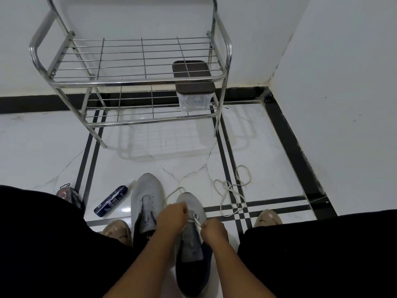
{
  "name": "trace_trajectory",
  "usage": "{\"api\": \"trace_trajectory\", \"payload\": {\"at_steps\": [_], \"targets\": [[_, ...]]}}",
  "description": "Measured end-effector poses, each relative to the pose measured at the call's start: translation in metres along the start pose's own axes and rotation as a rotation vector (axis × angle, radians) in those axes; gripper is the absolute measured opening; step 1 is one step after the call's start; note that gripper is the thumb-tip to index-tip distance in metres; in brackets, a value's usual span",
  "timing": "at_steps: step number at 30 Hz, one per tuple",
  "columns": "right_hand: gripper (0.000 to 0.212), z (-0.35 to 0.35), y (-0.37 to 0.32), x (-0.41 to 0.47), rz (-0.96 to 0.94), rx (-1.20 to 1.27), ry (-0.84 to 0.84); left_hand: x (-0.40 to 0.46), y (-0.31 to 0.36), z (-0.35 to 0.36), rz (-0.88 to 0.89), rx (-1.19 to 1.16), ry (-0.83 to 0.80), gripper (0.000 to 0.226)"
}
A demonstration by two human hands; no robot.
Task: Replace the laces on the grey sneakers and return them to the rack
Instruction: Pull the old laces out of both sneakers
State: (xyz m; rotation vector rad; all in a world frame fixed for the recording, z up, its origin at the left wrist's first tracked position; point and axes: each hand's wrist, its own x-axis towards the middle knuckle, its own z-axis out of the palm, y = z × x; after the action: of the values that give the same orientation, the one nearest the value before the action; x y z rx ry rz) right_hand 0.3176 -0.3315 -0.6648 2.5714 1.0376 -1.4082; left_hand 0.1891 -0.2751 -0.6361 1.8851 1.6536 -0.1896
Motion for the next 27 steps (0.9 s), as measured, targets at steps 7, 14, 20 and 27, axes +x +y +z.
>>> {"api": "trace_trajectory", "payload": {"at_steps": [7, 14, 20, 27], "targets": [[0.032, 0.006, 0.003, -0.001, -0.025, -0.017, 0.000, -0.008, -0.006, 0.036, 0.081, 0.183, 0.046, 0.014], [0.033, 0.003, 0.007, 0.004, 0.000, 0.049, -0.033, 0.014, -0.017, -0.023, -0.472, -0.847, 0.582, 0.020], [0.024, 0.008, 0.004, 0.005, -0.013, 0.046, -0.080, 0.022, -0.011, -0.036, -0.603, -1.470, 0.378, 0.029], [0.033, 0.008, 0.008, 0.007, -0.004, 0.046, -0.064, -0.004, -0.002, 0.005, 0.036, 0.032, 0.004, 0.019]]}}
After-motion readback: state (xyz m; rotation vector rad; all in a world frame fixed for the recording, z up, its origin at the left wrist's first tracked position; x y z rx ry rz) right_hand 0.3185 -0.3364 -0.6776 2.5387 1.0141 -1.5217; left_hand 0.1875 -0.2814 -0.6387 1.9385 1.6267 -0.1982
